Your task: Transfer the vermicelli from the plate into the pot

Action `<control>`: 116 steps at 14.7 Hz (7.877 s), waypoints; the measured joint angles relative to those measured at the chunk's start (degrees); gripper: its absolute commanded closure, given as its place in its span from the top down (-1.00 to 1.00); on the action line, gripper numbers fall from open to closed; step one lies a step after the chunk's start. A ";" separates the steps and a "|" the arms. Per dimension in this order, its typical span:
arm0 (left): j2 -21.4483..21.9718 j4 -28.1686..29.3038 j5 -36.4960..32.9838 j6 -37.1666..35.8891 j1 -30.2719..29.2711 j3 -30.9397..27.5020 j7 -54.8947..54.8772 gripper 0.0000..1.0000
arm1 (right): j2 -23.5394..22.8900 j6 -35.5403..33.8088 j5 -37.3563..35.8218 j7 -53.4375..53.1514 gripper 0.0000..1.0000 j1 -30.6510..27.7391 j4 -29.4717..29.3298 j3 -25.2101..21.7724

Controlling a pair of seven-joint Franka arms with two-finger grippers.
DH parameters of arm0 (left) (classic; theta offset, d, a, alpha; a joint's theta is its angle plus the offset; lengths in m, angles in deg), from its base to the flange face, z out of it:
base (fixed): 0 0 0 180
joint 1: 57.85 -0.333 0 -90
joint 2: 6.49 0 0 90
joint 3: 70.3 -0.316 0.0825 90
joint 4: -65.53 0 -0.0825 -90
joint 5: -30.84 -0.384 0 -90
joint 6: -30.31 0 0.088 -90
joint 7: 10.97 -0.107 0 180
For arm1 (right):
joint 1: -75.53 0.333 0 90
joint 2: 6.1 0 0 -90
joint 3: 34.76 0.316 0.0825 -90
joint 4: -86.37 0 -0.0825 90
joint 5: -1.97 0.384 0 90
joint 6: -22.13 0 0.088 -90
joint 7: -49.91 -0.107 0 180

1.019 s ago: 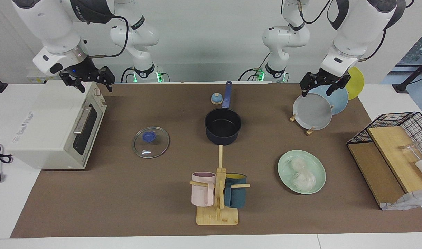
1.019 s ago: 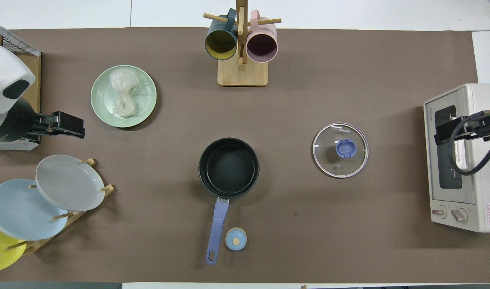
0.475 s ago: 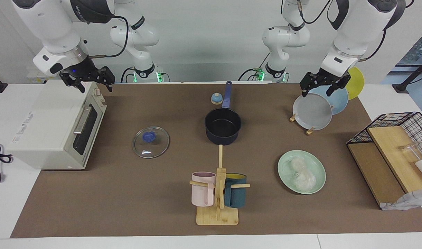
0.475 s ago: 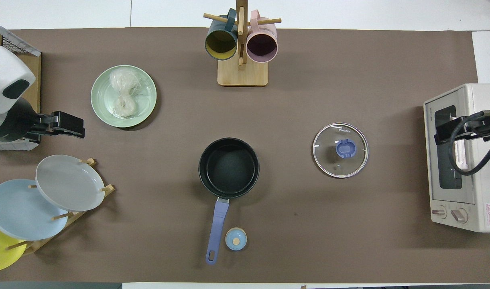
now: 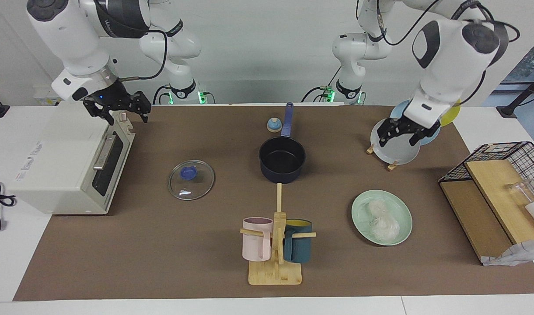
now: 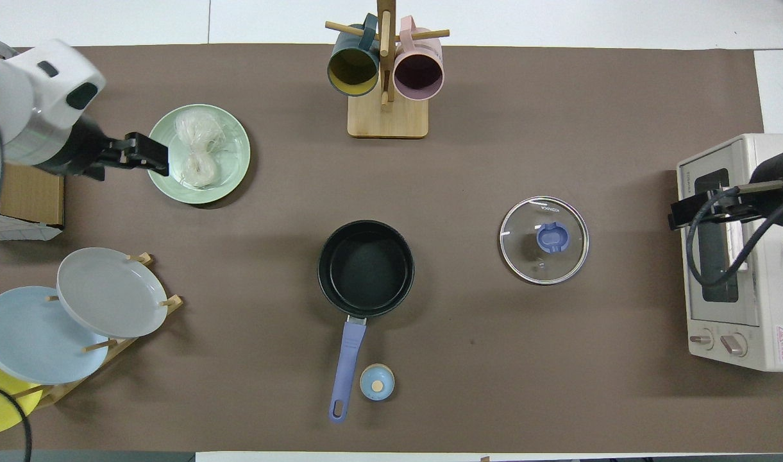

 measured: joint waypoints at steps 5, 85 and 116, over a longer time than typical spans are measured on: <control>-18.82 -5.25 -0.68 14.58 0.01 0.01 3.28 1.00 | -2.38 12.24 0.61 -0.39 1.00 5.21 7.75 0.20; 16.55 6.09 -0.35 -13.09 -0.45 -0.85 -1.74 1.00 | -23.02 19.66 1.36 -49.38 -0.34 42.52 -5.74 0.81; 15.90 5.16 -0.78 -13.01 -1.03 -1.10 -2.74 1.00 | -11.73 3.38 -0.50 -31.37 1.00 22.78 -9.91 0.17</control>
